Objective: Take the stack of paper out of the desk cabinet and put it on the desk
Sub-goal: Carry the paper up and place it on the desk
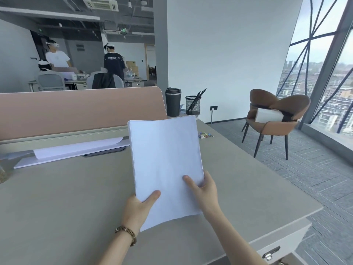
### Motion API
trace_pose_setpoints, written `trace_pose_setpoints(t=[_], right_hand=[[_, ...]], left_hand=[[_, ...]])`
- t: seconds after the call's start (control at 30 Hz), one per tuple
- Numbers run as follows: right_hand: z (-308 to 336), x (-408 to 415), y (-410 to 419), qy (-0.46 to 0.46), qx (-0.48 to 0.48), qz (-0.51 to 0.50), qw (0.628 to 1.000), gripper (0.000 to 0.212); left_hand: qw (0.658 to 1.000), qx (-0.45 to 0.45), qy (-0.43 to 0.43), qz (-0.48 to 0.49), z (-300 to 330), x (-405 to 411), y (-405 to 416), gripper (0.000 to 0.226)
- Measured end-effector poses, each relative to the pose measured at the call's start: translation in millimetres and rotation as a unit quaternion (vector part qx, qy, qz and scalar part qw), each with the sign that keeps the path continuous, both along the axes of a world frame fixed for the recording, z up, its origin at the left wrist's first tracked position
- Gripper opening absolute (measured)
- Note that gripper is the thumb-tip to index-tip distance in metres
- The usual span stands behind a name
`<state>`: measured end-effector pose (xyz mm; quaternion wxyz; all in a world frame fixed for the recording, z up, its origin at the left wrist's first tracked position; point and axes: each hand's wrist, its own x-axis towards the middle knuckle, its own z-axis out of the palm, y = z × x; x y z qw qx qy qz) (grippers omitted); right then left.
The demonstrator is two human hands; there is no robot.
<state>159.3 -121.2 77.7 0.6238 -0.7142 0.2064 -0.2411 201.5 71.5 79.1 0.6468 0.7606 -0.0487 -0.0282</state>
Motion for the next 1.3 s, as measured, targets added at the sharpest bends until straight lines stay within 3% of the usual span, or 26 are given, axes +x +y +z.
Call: trace_pose_setpoints(t=[0.37, 0.53, 0.7, 0.9, 1.07, 1.3], right_hand=[[-4.2, 47.2, -123.9, 0.234, -0.126, -0.006, 0.964, 0.042], [-14.4, 76.5, -181.4, 0.262, -0.179, -0.025, 0.948, 0.049], [-17.0, 105.2, -231.9, 0.294, -0.25, -0.018, 0.922, 0.058], [-15.1, 124.4, -264.7, 0.339, -0.321, -0.033, 0.884, 0.065], [-22.1, 128.8, -272.1, 0.351, -0.362, -0.045, 0.862, 0.068], [-21.3, 128.2, -277.6, 0.373, -0.441, -0.024, 0.816, 0.073]], left_hand=[[0.985, 0.096, 0.125, -0.074, -5.1, 53.0, -117.4, 0.03], [0.982, 0.176, 0.059, -0.029, -13.1, 78.0, -173.1, 0.019], [0.934, 0.353, -0.056, -0.022, -24.6, 102.4, -217.8, 0.022], [0.906, 0.408, -0.114, -0.013, -33.7, 122.7, -257.7, 0.033], [0.849, 0.505, -0.151, 0.035, -45.7, 127.4, -267.3, 0.038], [0.822, 0.546, -0.154, 0.04, -51.9, 123.2, -267.4, 0.051]])
